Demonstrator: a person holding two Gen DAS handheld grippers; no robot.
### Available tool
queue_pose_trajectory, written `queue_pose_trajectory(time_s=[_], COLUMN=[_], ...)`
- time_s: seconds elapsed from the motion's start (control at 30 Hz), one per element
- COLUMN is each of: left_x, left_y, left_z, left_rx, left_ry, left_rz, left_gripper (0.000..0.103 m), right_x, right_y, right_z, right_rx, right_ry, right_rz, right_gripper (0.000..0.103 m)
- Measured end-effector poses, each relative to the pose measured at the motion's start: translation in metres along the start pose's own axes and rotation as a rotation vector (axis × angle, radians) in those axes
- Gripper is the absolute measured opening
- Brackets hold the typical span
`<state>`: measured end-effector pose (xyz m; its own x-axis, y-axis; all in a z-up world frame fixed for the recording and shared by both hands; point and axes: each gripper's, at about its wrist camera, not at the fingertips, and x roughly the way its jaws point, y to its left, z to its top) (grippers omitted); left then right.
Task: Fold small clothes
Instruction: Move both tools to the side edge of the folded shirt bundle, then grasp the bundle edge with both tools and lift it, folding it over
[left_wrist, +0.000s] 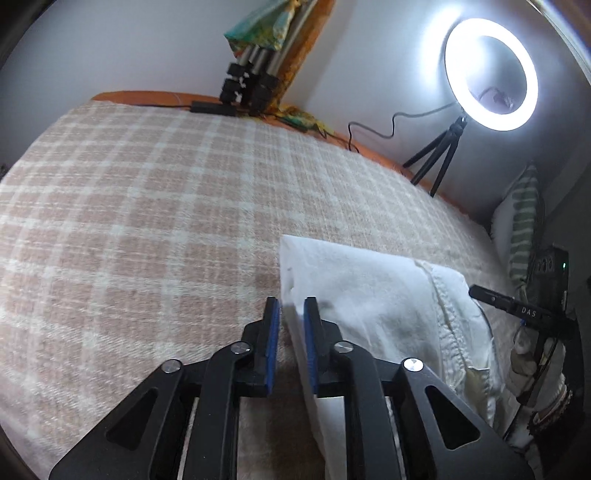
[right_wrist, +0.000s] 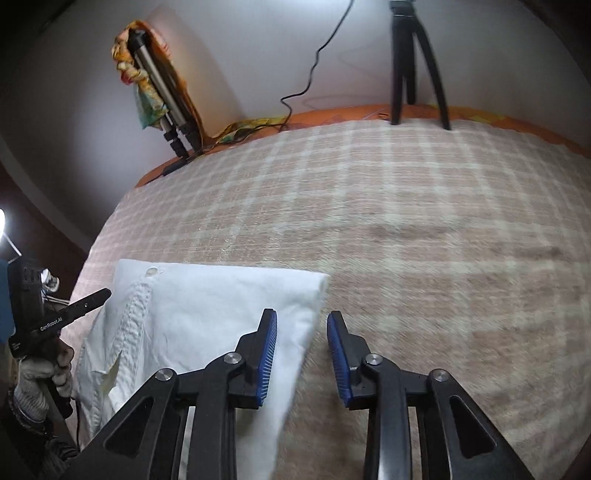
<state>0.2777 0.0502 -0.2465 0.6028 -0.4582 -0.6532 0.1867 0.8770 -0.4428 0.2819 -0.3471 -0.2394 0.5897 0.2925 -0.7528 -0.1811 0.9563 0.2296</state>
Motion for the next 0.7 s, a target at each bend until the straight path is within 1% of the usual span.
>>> queue_pose_trajectory(time_s=[0.03, 0.07, 0.1, 0.13, 0.17, 0.2, 0.27, 0.4, 0.5, 0.57, 0.67, 0.7], left_x=[-0.006, -0.013, -0.018, -0.021, -0.024, -0.024, -0.022, -0.013, -0.006, -0.006, 0.001, 0.002], left_y=[0.003, 0.005, 0.008, 0.009, 0.011, 0.012, 0.015, 0.023, 0.030, 0.033, 0.035, 0.034], left_z=[0.000, -0.002, -0.005, -0.008, -0.011, -0.015, -0.023, -0.033, -0.037, -0.038, -0.036, -0.034], left_rx=[-0.018, -0.045, -0.072, -0.092, -0.120, -0.144, -0.195, -0.285, -0.350, -0.378, -0.410, -0.406], left_ry=[-0.007, -0.010, -0.004, 0.004, 0.019, 0.038, 0.078, 0.124, 0.141, 0.131, 0.131, 0.134], left_rz=[-0.013, -0.035, -0.058, -0.071, -0.086, -0.104, -0.163, -0.223, -0.274, -0.305, -0.353, -0.357], left_gripper=[0.027, 0.031, 0.041, 0.049, 0.051, 0.052, 0.053, 0.053, 0.053, 0.053, 0.053, 0.050], right_x=[-0.010, -0.018, -0.027, -0.034, -0.040, -0.042, -0.044, -0.034, -0.031, -0.029, -0.023, -0.021], right_y=[-0.004, -0.007, -0.011, -0.014, -0.018, -0.021, -0.027, -0.042, -0.054, -0.061, -0.062, -0.061], right_z=[-0.002, -0.005, -0.009, -0.014, -0.021, -0.027, -0.042, -0.066, -0.077, -0.079, -0.080, -0.080], right_rx=[0.021, 0.038, 0.059, 0.078, 0.100, 0.118, 0.157, 0.262, 0.345, 0.382, 0.413, 0.410], right_ry=[-0.008, -0.016, -0.024, -0.026, -0.020, -0.012, 0.016, 0.060, 0.051, 0.039, 0.052, 0.058], right_rz=[0.014, 0.037, 0.068, 0.095, 0.130, 0.157, 0.205, 0.303, 0.380, 0.427, 0.495, 0.498], right_gripper=[0.031, 0.035, 0.040, 0.044, 0.056, 0.064, 0.065, 0.064, 0.064, 0.064, 0.056, 0.053])
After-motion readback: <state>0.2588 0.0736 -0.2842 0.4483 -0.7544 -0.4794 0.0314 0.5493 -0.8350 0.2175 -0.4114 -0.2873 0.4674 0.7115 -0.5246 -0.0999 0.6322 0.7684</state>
